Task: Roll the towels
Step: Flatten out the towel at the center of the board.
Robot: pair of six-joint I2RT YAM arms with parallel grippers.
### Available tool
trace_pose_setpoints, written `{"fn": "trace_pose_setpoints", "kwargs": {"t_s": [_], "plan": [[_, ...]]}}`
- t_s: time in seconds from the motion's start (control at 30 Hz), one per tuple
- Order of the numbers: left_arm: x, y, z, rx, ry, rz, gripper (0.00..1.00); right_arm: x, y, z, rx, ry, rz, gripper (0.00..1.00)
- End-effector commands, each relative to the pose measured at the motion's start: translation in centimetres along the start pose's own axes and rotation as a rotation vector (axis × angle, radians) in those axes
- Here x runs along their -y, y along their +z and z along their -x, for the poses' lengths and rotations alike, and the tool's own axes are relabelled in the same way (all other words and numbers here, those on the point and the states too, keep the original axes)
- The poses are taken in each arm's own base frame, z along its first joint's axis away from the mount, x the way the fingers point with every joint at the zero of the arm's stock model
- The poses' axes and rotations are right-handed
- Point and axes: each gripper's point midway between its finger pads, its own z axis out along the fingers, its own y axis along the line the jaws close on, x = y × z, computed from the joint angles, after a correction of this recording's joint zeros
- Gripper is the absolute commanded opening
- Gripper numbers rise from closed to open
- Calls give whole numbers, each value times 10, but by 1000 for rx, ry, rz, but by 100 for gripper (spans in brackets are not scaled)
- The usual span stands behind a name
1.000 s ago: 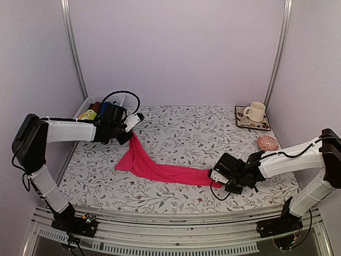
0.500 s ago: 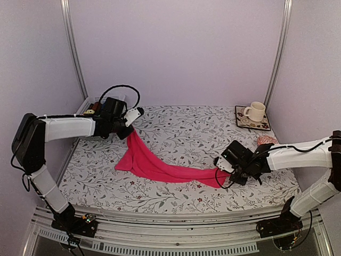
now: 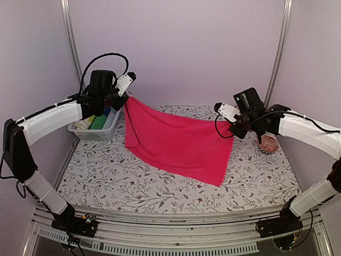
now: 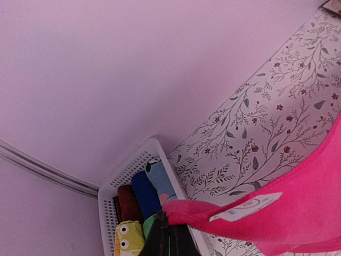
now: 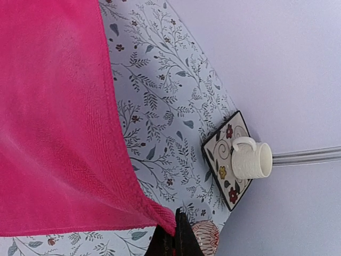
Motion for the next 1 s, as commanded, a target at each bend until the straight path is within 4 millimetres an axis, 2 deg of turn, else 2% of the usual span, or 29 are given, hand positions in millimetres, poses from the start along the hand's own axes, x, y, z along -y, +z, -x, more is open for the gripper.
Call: {"fn": "trace_pose_setpoints", "kwargs": {"t_s": [0.0,0.17,0.3,0.37,0.53,0.6,0.63,0.67,0.77,0.87,0.97], "plan": [[-46,-32,17,73,-97,161,0,48,-29,13,51,-15,-93,2],[-48,-63,16,148,-146,156,0,80,-71,15,84,6,-171,2],[-42,-96,9,202,-183,111,0,103,-116,13,149,71,-225,2],[-37,-119,8,254,-204,65,0,101,-133,9,163,75,-223,2],[-20,-184,10,407,-277,-79,0,84,-157,4,159,39,-243,2],[-13,-192,8,403,-293,-123,0,89,-164,9,164,59,-269,2],[-10,-189,4,371,-297,-136,0,93,-164,12,159,67,-284,2],[-8,-186,3,346,-301,-147,0,96,-161,14,147,69,-303,2],[6,-158,2,249,-290,-194,0,97,-126,22,79,18,-328,2],[31,-113,-4,123,-281,-268,0,113,-75,20,27,71,-298,2],[55,-63,-25,-14,-311,-315,0,120,-11,2,-78,81,-287,2]]}}
